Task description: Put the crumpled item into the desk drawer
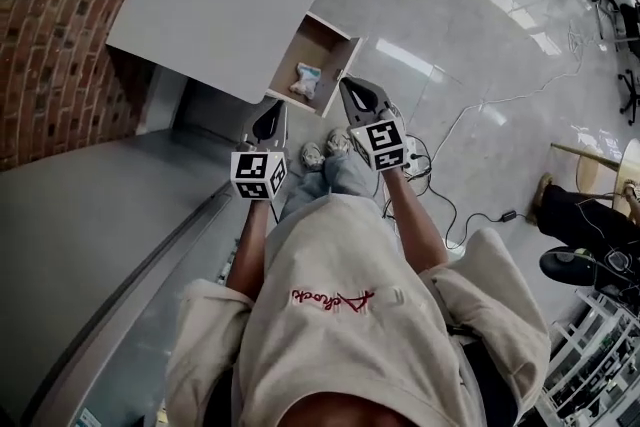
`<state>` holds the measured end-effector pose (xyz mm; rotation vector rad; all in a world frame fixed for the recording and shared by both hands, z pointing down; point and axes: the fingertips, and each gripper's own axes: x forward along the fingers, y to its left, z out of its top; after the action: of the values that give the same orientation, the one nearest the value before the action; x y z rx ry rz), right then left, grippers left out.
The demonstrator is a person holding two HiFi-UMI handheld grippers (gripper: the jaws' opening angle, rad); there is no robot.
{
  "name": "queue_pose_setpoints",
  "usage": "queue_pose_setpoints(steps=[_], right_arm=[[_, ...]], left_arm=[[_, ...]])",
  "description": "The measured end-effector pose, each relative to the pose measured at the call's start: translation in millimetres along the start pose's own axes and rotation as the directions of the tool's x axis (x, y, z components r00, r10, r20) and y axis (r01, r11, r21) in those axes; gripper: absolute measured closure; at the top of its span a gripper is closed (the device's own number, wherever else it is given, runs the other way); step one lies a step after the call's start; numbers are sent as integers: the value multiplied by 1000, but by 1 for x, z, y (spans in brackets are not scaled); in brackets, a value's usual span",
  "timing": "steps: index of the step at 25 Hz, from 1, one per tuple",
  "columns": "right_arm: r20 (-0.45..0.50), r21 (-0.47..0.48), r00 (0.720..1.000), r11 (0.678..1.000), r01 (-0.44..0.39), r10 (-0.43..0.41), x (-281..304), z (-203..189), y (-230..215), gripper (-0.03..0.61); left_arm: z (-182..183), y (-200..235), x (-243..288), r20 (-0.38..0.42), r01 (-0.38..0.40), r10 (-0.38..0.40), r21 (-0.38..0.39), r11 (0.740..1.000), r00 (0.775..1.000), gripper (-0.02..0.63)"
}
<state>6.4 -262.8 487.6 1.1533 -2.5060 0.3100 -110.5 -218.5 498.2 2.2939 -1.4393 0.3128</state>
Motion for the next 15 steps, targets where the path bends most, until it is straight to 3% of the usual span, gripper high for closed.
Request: queue_pose_setpoints(steps=[15], right_arm=[[177, -100, 983, 992, 77, -58, -48, 99, 13, 568]], left_arm=[[106, -10, -22, 162, 29, -48, 115, 993, 986, 604]])
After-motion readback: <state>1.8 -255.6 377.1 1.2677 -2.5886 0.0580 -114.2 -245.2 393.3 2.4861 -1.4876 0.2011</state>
